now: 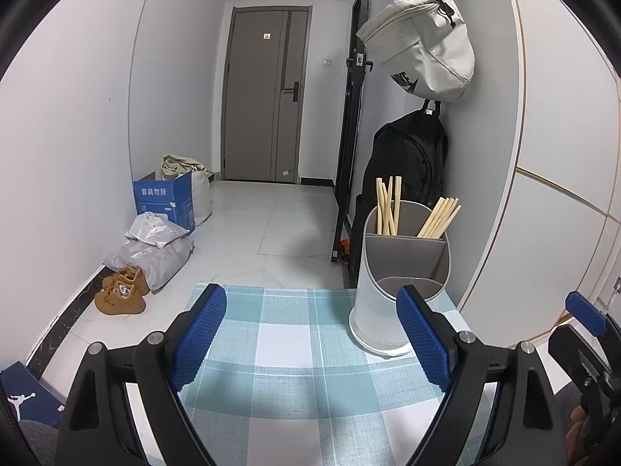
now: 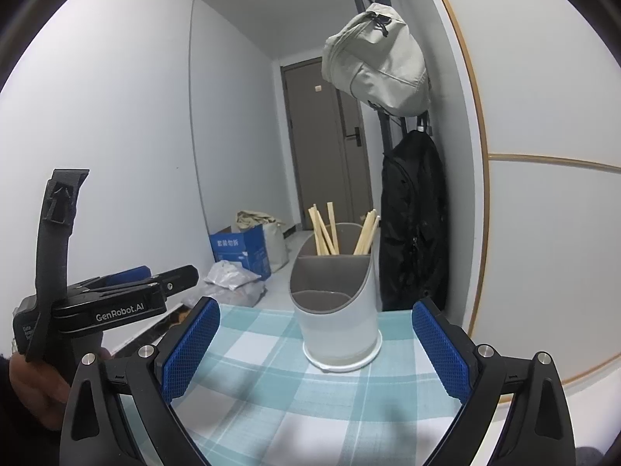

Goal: Organize utensils

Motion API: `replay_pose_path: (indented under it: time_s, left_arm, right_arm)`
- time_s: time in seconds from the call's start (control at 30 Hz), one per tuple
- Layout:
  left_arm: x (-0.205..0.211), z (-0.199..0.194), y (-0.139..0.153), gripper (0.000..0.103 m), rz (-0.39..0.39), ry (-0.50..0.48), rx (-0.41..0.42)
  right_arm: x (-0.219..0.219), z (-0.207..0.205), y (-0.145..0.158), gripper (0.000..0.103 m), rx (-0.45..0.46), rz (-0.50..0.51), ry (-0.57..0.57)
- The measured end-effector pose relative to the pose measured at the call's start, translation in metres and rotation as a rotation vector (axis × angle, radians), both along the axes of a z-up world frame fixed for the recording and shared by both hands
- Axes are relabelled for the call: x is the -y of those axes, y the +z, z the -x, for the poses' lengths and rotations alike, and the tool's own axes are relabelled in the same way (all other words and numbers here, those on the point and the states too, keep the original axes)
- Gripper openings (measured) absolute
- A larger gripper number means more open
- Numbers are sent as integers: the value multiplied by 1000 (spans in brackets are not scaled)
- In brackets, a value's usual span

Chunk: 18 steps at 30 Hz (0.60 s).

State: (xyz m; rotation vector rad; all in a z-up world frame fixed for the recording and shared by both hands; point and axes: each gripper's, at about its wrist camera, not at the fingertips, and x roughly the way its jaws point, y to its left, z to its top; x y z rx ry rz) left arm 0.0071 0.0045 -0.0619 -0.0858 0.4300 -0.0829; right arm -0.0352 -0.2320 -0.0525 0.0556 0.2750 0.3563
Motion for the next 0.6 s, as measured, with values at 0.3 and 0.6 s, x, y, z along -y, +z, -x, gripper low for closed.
replay_pose_path:
  time_s: [0.3,0.6]
  left_arm:
    - [0,0,0,86,1,-5,1]
    - [1,-1,0,86,15,-3,-7]
  right_arm:
    - [2,0,0,100,2,-10,-11]
    - [2,1,0,102,5,-13,-25]
